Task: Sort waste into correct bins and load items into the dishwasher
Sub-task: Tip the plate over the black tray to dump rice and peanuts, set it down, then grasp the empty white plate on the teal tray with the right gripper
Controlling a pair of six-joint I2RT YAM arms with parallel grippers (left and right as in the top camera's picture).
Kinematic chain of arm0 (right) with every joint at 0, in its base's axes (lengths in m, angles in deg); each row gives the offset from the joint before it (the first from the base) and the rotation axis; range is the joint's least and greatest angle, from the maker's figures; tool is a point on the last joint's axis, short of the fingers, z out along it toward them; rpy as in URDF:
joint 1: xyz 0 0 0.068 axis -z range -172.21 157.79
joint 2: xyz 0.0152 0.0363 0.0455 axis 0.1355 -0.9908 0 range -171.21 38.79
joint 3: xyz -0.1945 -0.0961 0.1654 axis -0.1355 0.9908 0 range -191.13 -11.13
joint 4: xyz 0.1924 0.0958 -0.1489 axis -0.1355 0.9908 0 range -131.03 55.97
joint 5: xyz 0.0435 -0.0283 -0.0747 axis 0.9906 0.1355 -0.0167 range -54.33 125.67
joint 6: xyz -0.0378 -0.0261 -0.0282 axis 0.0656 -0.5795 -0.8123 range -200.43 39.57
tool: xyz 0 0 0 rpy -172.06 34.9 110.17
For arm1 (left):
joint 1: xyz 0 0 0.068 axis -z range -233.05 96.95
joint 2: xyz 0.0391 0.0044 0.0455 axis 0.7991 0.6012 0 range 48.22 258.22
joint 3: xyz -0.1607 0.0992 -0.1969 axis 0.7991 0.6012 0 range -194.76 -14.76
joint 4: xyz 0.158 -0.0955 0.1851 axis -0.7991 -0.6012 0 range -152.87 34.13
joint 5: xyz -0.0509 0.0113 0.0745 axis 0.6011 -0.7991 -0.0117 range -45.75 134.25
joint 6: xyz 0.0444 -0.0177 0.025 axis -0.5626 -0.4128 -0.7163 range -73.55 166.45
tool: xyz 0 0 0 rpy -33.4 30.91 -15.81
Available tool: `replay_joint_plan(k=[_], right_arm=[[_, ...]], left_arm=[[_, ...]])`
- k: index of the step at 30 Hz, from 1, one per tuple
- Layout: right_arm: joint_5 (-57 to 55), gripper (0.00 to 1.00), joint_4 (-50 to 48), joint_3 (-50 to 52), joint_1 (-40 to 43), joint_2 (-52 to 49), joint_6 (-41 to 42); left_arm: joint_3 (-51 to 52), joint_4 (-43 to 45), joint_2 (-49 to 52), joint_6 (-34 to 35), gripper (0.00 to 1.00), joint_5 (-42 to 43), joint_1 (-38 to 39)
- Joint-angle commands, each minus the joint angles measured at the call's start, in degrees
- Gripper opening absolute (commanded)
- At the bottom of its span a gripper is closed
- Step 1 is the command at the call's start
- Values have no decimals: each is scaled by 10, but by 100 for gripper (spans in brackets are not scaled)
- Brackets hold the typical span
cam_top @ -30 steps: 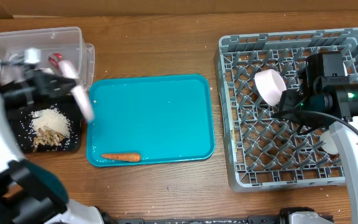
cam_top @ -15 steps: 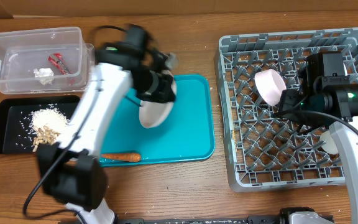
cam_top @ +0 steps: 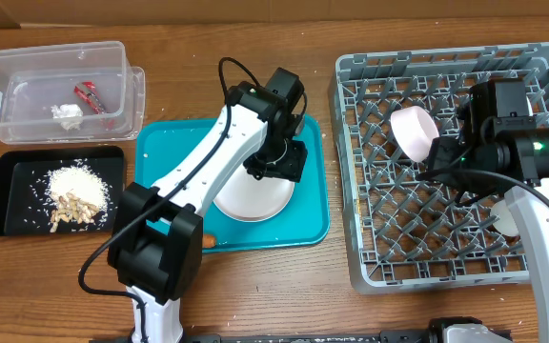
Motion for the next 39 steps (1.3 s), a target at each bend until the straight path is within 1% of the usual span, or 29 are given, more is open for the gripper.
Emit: replay_joint_plan(k=[1,6,9,11,13,15,16,18,19,20,23,26,27,30,33,35,39], right_arm=[[3,60,-2,-7,1,1,-3],[3,64,-3,-7,1,1,-3],[10,65,-16,-7,1,1,-18],[52,65,-32,-7,1,1,-39],[127,65,-56,-9,0,1,-68],[176,66,-73,-15,-9,1,-76],[189,66,-81,-19,-19,1,-75],[194,69,-97,-24,-48,1,-75],[194,70,-105,-24,-66,1,-75],[193,72,-112,-24,-87,-1,-75],[179,73,-127,-24,-157,-17,-73],[140,73,-137,-24,-230,-54,-68],[116,73,-144,-24,-254,-73,-52],[81,73,-173,-24,-299,-129,-23],[71,71,-213,-24,-321,-200,9],[70,66,-234,-24,-323,-243,29],[47,65,-259,-23,-323,-313,75]], left_arm=[[-29,-16,-19,0,69,-25,-13],[-46,-53,-81,9,71,-87,-48],[-46,-76,-129,26,76,-99,-84],[-46,-92,-157,30,79,-100,-115],[-46,-110,-184,32,80,-101,-152],[-46,-125,-206,32,81,-100,-190],[-46,-131,-216,32,82,-100,-210],[-46,-143,-233,37,89,-100,-254],[-46,-147,-238,44,96,-100,-269],[-46,-152,-243,53,99,-99,-289],[-46,-164,-246,62,100,-90,-338],[-43,-172,-246,62,100,-75,-369],[-42,-174,-246,62,100,-72,-376],[-41,-174,-246,62,100,-72,-382],[-41,-174,-246,59,100,-72,-382],[-41,-174,-246,55,100,-72,-381],[-35,-173,-245,53,100,-72,-381]])
